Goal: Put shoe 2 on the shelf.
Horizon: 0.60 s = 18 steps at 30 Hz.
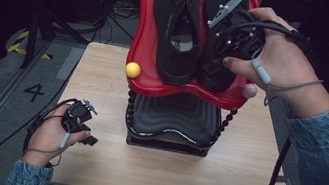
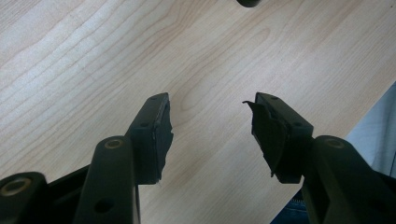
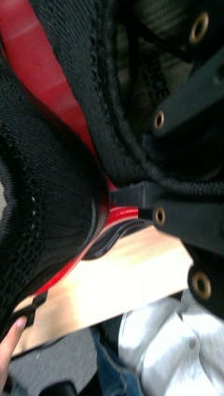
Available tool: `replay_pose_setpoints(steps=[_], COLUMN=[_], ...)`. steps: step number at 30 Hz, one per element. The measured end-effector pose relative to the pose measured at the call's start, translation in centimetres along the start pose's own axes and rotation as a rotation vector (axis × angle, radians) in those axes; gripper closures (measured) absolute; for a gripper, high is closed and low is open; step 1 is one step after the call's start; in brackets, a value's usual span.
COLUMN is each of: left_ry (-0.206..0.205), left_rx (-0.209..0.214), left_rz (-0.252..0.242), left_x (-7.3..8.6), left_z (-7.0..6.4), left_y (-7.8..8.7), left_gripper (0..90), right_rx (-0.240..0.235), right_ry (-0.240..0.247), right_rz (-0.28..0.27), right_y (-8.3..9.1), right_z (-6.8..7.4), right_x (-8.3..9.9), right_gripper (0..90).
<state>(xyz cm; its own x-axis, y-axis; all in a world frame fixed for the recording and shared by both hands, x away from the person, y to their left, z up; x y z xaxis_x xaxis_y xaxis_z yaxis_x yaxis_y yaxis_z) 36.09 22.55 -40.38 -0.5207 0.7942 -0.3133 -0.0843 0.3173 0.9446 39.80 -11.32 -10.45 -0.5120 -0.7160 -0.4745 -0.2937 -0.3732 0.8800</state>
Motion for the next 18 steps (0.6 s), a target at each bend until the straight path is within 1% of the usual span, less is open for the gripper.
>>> replay_pose_setpoints(steps=[1, 3, 4, 5, 6, 7, 10, 12, 14, 15, 16, 18], left_ry=[-0.005, 0.002, 0.003, 0.007, 0.003, 0.012, 0.009, 0.014, 0.01, 0.01, 0.003, 0.008], left_rx=[-0.007, 0.001, 0.002, 0.003, 0.002, 0.002, 0.002, 0.006, 0.005, 0.005, -0.005, 0.007], left_rz=[0.001, 0.0, -0.002, -0.001, -0.005, -0.002, -0.004, -0.003, -0.006, -0.006, -0.01, -0.007], left_x=[0.0, 0.0, 0.1, 0.1, 0.2, 0.2, 0.3, 0.3, 0.3, 0.3, 0.3, 0.2], left_z=[0.1, 0.1, 0.1, 0.1, 0.1, 0.1, 0.1, 0.0, 0.0, 0.0, 0.1, 0.0], left_y=[0.0, 0.0, 0.0, 0.0, 0.0, 0.0, 0.1, 0.1, 0.2, 0.2, 0.1, 0.1], left_gripper=[47.7, 47.8, 47.8, 47.8, 47.8, 47.8, 47.7, 47.6, 47.6, 47.6, 47.5, 47.5], right_rx=[-0.013, -0.022, -0.027, -0.028, -0.03, -0.033, -0.034, -0.026, -0.026, -0.026, -0.046, -0.058], right_ry=[-0.011, -0.014, -0.025, -0.026, -0.026, -0.028, -0.018, -0.014, -0.01, -0.01, 0.0, 0.005], right_rz=[-0.006, -0.024, -0.035, -0.046, -0.054, -0.06, -0.078, -0.1, -0.124, -0.124, -0.163, -0.189], right_y=[0.1, 0.6, 1.0, 1.4, 1.9, 2.3, 3.3, 4.1, 5.0, 5.0, 5.8, 6.7], right_z=[-0.1, -0.1, 0.0, 0.0, 0.1, 0.1, 0.2, 0.2, 0.3, 0.3, 0.5, 0.7], right_x=[0.1, 0.2, 0.2, 0.3, 0.4, 0.4, 0.7, 1.0, 1.3, 1.3, 1.5, 1.7], right_gripper=[76.8, 73.1, 70.7, 70.4, 69.3, 68.2, 67.0, 66.5, 65.8, 65.8, 64.5, 63.7])
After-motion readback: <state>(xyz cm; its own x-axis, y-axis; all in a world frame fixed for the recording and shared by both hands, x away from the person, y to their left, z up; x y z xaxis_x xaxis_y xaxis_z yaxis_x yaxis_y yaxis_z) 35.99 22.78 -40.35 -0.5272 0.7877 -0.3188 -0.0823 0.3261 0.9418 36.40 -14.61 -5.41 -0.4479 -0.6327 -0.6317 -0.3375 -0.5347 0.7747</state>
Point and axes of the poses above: each handheld gripper's, and its own axes: y roughly backward along the jaws, x roughly out of its underside, z roughly to its left, the point moved 2 cm from there along -y, roughly forward along the jaws, and after that the axes turned 15 degrees about -y, right-handed, at the moved point
